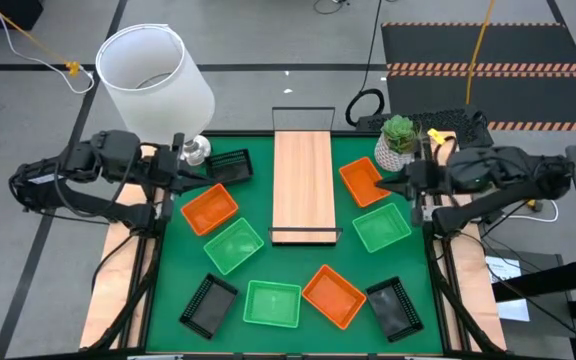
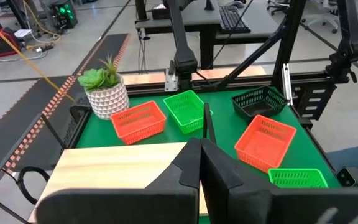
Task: Stack baskets on shelf by color
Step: Put the top left green bin on the shelf
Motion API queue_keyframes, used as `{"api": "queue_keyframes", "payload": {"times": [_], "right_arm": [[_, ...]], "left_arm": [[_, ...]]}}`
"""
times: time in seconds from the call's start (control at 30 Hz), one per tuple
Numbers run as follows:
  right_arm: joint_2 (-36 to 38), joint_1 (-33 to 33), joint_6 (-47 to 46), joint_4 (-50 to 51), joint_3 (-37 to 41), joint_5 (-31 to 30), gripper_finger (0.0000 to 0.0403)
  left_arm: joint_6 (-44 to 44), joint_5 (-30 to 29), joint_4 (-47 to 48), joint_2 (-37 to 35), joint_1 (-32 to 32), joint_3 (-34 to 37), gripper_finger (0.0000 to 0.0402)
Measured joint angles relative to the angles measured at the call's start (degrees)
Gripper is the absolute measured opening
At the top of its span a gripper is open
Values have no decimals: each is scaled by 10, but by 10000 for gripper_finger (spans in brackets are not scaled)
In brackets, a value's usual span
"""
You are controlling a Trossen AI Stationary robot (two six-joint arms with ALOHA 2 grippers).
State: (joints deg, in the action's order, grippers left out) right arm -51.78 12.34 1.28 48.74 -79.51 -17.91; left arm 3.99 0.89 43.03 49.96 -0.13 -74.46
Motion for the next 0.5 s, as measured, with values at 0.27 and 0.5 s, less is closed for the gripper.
{"api": "queue_keyframes", "payload": {"times": [0.27,0.5], "right_arm": [[-39,0,-2,-5,-1,0,0],[-50,0,-34,-10,-1,0,0]], "left_arm": [[-21,-1,4,38,-37,0,20],[-55,-49,13,102,-111,0,21]]}}
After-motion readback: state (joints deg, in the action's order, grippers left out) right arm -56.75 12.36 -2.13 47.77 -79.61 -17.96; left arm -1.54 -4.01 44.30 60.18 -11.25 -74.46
